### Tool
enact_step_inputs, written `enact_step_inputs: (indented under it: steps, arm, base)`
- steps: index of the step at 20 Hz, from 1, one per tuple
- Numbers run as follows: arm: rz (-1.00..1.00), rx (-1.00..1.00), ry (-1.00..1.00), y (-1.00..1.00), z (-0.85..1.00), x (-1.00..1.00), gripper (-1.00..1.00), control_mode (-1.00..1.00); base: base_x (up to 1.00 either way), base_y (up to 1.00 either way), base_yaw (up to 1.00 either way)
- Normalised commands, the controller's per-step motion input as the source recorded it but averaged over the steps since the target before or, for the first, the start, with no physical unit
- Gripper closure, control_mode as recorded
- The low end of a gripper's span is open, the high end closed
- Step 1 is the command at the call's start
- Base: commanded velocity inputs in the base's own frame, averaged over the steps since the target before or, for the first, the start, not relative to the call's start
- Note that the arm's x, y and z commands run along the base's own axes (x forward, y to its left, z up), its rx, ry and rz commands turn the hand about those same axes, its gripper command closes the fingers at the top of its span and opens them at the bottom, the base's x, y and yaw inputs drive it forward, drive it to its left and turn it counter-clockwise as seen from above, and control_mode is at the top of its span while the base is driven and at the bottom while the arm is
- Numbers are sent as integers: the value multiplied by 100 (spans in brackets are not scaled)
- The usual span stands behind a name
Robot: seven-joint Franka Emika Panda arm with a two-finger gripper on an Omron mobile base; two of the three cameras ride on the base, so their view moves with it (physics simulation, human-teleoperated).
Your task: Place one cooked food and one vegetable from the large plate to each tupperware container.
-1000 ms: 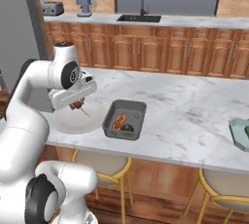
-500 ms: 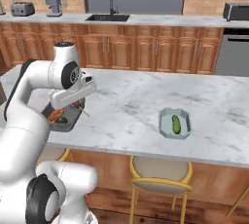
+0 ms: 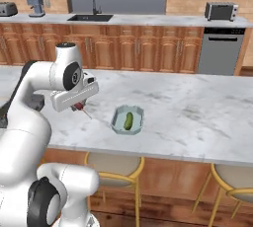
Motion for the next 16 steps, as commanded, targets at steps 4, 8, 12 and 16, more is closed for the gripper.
enact_step_inputs:
  steps: [4,8,12,16]
  arm:
    - [0,0,0,0,0,0,100,100]
    - [0,0,0,0,0,0,100,100]
    - [0,0,0,0,0,0,100,100]
    - [0,0,0,0,0,0,100,100]
  base:
    - [31,-87,0]
    - [17,-46,0]
    - [4,-6,0]
    - [28,16,0]
